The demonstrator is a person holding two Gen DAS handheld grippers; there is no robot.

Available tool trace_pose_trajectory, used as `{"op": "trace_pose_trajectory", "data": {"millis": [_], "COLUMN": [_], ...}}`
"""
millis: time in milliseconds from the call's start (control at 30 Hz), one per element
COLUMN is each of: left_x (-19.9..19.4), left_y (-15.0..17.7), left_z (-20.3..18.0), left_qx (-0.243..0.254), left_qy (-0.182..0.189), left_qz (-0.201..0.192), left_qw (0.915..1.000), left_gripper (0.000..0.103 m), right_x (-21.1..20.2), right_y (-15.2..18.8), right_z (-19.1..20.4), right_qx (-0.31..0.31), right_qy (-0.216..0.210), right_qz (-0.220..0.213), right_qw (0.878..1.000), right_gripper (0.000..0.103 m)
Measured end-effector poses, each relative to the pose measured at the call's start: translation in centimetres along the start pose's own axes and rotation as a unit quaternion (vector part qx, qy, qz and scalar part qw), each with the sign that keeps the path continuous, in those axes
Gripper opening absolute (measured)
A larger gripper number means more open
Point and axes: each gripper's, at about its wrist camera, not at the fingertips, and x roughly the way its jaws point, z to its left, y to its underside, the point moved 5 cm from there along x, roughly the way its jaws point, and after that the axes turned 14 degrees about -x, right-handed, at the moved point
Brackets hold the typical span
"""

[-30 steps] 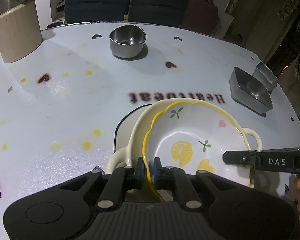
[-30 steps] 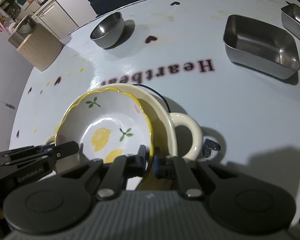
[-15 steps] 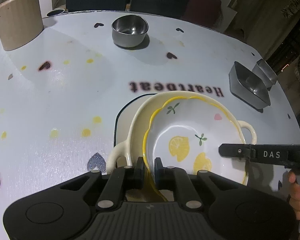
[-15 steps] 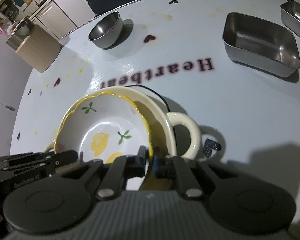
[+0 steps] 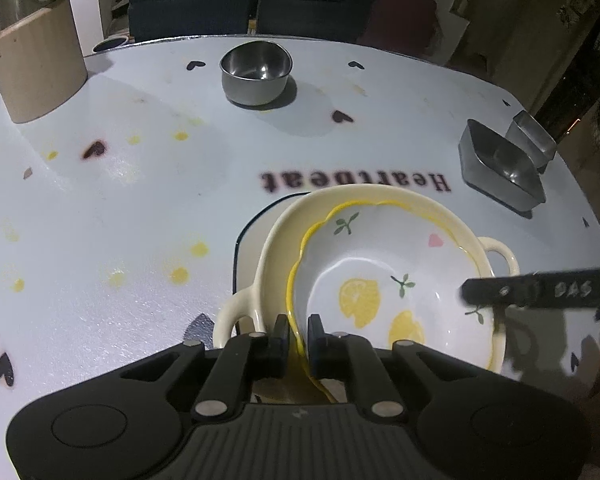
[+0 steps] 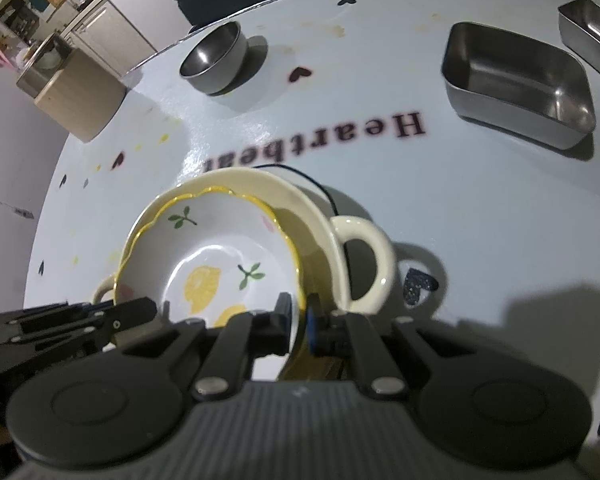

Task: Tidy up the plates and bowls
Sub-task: 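Lower the lemon-print bowl into the cream bowl with both tools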

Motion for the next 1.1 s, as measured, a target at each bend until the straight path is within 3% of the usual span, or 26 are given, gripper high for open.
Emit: {"op": "trace_pose_trajectory", "data": {"millis": [133,367,533,1100], "left_x": [0.0,0.2,-1.2,-1.4], "left_y": [0.0,-0.3,-1.0,-0.2], "left_z": [0.0,0.1,-0.2,-0.1], "left_qx": [0.0,-0.007,-0.001,0.004], "left_qy": [-0.001,-0.005,-0.002,-0.012], "left_qz": [0.0,0.001,-0.023,-0.015], "left_qw": [1.0,1.0,0.9997,0.9998], "left_gripper": [0.01,0.011,0.012,0.012], "right_x": [-0.4,-0.2,-0.6,-1.2], "right_y": [-0.1,0.4,0.3,0.4], "right_z": [-0.6,-0.3,-0.1,0.3], "right_qx": [0.016,0.006,-0.001,-0.019], "right_qy": [-0.019,-0.017,-0.009,-0.004], "right_qz": [-0.008,-0.006,-0.012,-0.021], "right_qw": [1.0,1.0,1.0,1.0], "right_gripper": [0.011,0.009,0.01,0.01]}}
